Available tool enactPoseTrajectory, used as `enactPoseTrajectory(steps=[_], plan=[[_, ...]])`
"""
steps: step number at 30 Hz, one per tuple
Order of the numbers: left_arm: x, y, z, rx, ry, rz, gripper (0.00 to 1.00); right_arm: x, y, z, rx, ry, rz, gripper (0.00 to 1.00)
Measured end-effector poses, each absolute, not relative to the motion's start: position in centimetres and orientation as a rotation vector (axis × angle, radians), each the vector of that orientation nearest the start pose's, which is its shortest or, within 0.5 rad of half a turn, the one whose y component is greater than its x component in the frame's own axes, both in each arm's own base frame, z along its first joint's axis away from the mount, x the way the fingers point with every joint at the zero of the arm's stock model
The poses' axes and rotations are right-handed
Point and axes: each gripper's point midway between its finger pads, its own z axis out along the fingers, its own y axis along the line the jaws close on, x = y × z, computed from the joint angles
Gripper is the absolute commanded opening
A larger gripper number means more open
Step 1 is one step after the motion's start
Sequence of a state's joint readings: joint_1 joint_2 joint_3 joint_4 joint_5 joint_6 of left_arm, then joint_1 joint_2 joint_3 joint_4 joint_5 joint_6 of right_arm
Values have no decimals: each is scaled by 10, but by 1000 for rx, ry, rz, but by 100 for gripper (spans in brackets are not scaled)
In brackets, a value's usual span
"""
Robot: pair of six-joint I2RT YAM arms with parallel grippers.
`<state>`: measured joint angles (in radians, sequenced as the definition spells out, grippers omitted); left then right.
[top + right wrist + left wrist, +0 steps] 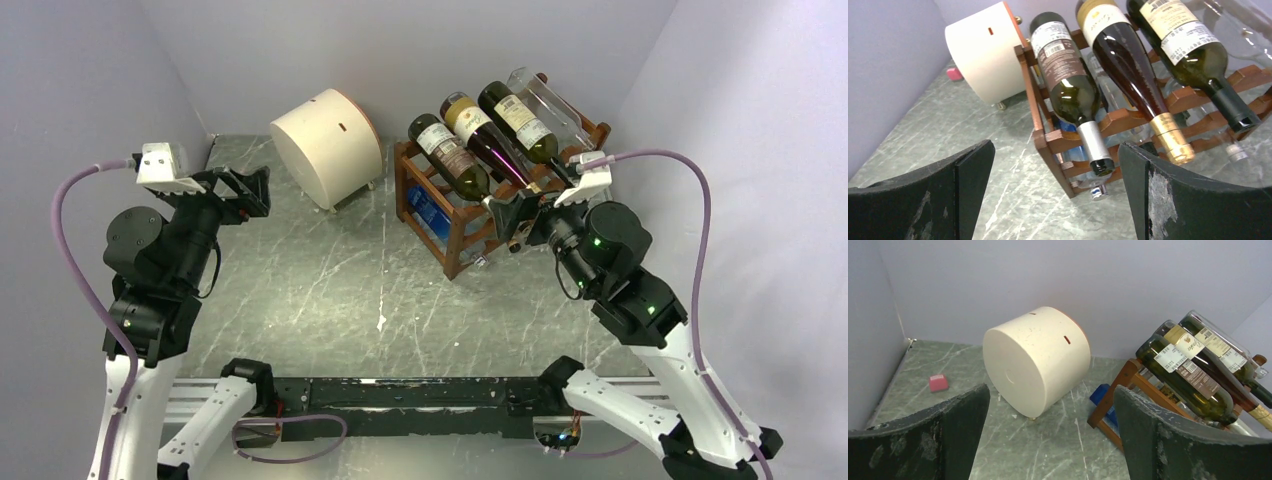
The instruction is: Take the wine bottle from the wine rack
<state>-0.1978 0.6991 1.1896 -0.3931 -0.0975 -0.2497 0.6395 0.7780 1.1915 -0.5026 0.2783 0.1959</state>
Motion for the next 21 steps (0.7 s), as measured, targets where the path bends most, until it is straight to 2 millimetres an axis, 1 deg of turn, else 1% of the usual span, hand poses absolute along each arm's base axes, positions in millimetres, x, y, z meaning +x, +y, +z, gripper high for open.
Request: enactPoseTrajectory(steps=[5, 9, 11, 16, 21], plan=[[255, -49, 429, -133, 1506, -346, 96, 232, 137, 397, -157, 1683, 424, 100], [260, -57, 420, -136, 1548, -397, 96, 231, 139, 397, -156, 1704, 404, 100], [265, -61, 413, -138, 1582, -419, 96, 233, 140, 394, -156, 1718, 383, 100], [275, -72, 394, -136, 1662, -471, 96, 242, 142, 384, -159, 1745, 313, 100], [284, -81, 377, -136, 1735, -514, 96, 261, 149, 371, -180, 1779, 223, 100]])
